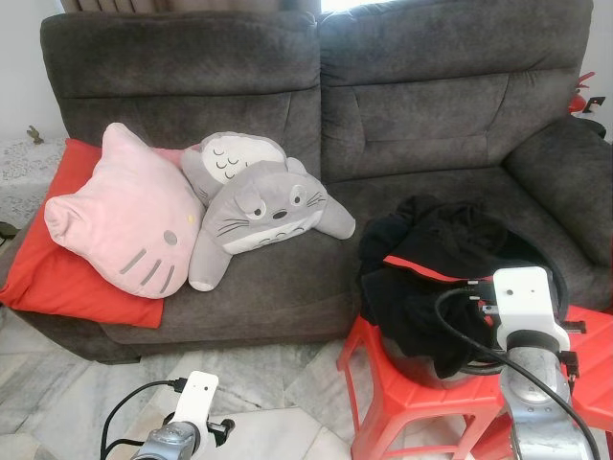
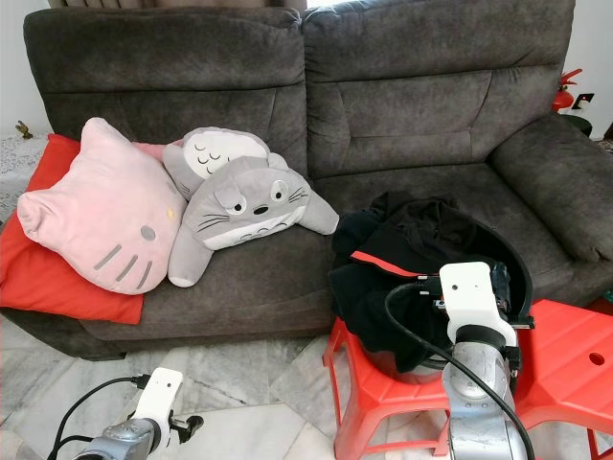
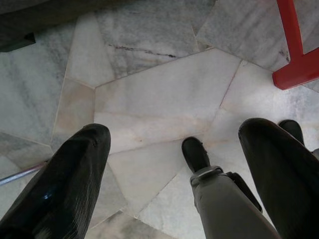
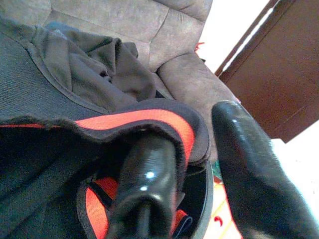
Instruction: Hang hanger
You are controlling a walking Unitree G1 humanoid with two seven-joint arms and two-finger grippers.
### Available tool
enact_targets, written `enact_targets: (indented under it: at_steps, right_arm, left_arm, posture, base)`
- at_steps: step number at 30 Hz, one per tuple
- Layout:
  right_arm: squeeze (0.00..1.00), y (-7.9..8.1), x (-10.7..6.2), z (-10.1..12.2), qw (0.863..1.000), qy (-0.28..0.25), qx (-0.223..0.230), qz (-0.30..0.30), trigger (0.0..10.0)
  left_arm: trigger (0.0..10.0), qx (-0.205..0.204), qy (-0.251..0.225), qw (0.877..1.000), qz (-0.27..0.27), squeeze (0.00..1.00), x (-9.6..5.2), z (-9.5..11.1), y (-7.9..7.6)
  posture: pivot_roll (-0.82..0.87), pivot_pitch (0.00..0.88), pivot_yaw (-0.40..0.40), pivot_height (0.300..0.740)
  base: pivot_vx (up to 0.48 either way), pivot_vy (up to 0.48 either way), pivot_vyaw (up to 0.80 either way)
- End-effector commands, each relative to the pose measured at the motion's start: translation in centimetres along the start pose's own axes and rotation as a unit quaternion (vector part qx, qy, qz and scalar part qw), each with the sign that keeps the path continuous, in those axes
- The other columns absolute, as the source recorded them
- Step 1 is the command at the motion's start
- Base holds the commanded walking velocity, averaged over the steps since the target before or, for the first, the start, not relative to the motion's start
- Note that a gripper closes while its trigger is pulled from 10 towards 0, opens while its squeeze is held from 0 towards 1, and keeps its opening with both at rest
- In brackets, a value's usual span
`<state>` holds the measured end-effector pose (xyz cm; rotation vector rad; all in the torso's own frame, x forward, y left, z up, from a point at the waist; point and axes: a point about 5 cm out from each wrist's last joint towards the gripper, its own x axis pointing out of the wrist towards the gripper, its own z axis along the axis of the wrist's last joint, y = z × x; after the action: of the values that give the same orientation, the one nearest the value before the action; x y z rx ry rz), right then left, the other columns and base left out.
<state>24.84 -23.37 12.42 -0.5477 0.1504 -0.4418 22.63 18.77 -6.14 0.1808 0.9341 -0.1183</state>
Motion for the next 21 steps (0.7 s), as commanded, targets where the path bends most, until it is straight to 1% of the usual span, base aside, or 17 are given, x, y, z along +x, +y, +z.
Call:
enact_targets:
  at_steps: [1, 4, 5, 6, 7, 10, 12, 15, 16, 17, 18, 20, 21]
  right_arm:
    - [0.00, -0.1, 0.2, 0.3, 1.000, -0.009, 0.000, -0.005, 0.0]
    - [0.00, -0.4, 0.4, 1.1, 0.999, -0.035, -0.010, -0.008, 0.0]
    - [0.00, -0.4, 0.4, 1.1, 0.999, -0.035, -0.010, -0.008, 0.0]
    - [0.00, -0.8, 0.6, 2.1, 0.998, -0.061, -0.024, -0.015, 0.0]
    - [0.00, -1.0, 0.7, 2.6, 0.997, -0.073, -0.028, -0.017, 0.0]
    - [0.00, -1.2, 0.9, 3.3, 0.996, -0.085, -0.027, -0.018, 0.0]
    - [0.00, -1.1, 1.2, 4.3, 0.994, -0.109, -0.026, -0.001, 0.0]
    - [0.00, -0.8, 1.3, 5.0, 0.990, -0.134, -0.036, 0.022, 0.0]
    - [0.00, -0.5, 1.2, 5.5, 0.988, -0.148, -0.034, 0.039, 0.0]
    - [0.00, -0.5, 1.2, 5.5, 0.988, -0.148, -0.034, 0.039, 0.0]
    - [0.00, -0.2, 1.2, 6.0, 0.984, -0.162, -0.031, 0.062, 0.0]
    - [0.00, 0.0, 1.2, 6.2, 0.983, -0.167, -0.030, 0.071, 0.0]
    - [0.00, 0.4, 1.1, 6.5, 0.979, -0.177, -0.036, 0.095, 0.0]
  left_arm:
    - [10.0, 0.006, 0.005, 1.000, 0.004, 0.00, 0.0, -0.2, 0.2]
    - [10.0, 0.007, 0.006, 1.000, 0.004, 0.00, 0.0, -0.2, 0.3]
    - [10.0, 0.007, 0.006, 1.000, 0.004, 0.00, 0.0, -0.2, 0.3]
    - [10.0, 0.007, 0.006, 1.000, 0.005, 0.00, 0.0, -0.2, 0.3]
    - [10.0, 0.007, 0.006, 1.000, 0.005, 0.00, 0.0, -0.2, 0.3]
    - [10.0, 0.008, 0.006, 1.000, 0.005, 0.00, 0.0, -0.2, 0.3]
    - [10.0, 0.007, 0.006, 1.000, 0.005, 0.00, 0.0, -0.2, 0.3]
    - [10.0, 0.007, 0.006, 1.000, 0.005, 0.00, 0.0, -0.2, 0.3]
    - [10.0, 0.007, 0.006, 1.000, 0.005, 0.00, 0.0, -0.2, 0.3]
    - [10.0, 0.007, 0.006, 1.000, 0.005, 0.00, 0.0, -0.2, 0.3]
    - [10.0, 0.007, 0.006, 1.000, 0.005, 0.00, 0.0, -0.3, 0.3]
    - [10.0, 0.007, 0.006, 1.000, 0.005, 0.00, 0.0, -0.3, 0.3]
    - [10.0, 0.007, 0.006, 1.000, 0.005, 0.00, 0.0, -0.3, 0.3]
  posture:
    - [-0.24, 0.000, 0.051, 0.740]
    - [-0.23, 0.000, 0.050, 0.740]
    - [-0.23, 0.000, 0.050, 0.740]
    - [-0.24, 0.000, 0.053, 0.740]
    - [-0.24, 0.000, 0.053, 0.740]
    - [-0.24, 0.000, 0.053, 0.740]
    - [-0.24, 0.000, 0.053, 0.740]
    - [-0.24, 0.000, 0.053, 0.740]
    - [-0.24, 0.000, 0.053, 0.740]
    - [-0.24, 0.000, 0.053, 0.740]
    - [-0.24, 0.000, 0.053, 0.740]
    - [-0.24, 0.000, 0.053, 0.740]
    - [-0.24, 0.000, 0.054, 0.740]
  base:
    - [0.000, 0.000, 0.00]
    - [0.000, 0.000, 0.00]
    - [0.000, 0.000, 0.00]
    - [0.000, 0.000, 0.00]
    - [0.000, 0.000, 0.00]
    - [0.000, 0.000, 0.00]
    - [0.000, 0.000, 0.00]
    - [0.000, 0.000, 0.00]
    - [0.000, 0.000, 0.00]
    - [0.000, 0.000, 0.00]
    - [0.000, 0.000, 0.00]
    - [0.000, 0.000, 0.00]
    - [0.000, 0.000, 0.00]
